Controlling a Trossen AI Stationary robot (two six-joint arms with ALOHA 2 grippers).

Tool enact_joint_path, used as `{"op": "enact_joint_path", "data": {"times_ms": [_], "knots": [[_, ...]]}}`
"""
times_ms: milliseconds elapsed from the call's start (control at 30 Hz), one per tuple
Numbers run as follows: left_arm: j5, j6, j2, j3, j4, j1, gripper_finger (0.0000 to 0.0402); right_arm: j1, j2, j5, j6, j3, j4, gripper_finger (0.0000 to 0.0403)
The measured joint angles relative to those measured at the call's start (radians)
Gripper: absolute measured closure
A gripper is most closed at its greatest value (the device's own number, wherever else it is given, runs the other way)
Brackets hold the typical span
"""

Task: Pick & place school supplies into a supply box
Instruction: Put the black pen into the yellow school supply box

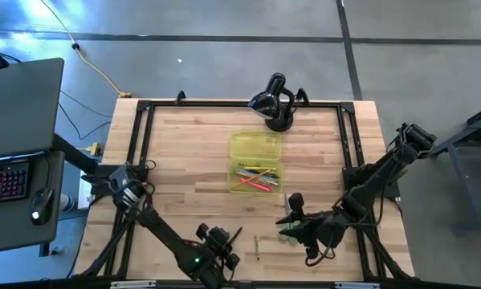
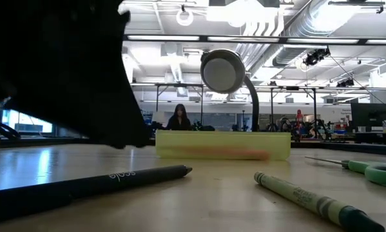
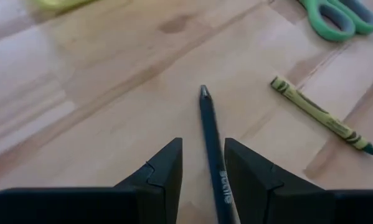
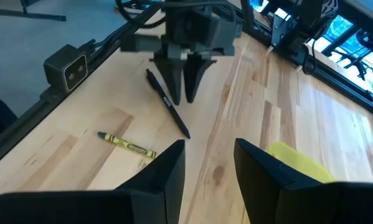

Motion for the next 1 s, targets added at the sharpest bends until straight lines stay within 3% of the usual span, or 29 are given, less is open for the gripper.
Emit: {"op": "enact_joint_path", "data": {"times_ms": [733, 1000], "knots": [[0.008, -0.026, 0.052, 0.001, 0.042, 0.001, 0.025, -0.042, 0.0, 0.002, 0.016, 0.0, 0.034, 0.0285], [0.056, -0.128, 0.044, -0.03, 0.052, 0.013, 0.025, -0.051, 0.0, 0.002, 0.016, 0.0, 0.033, 0.0285]]}}
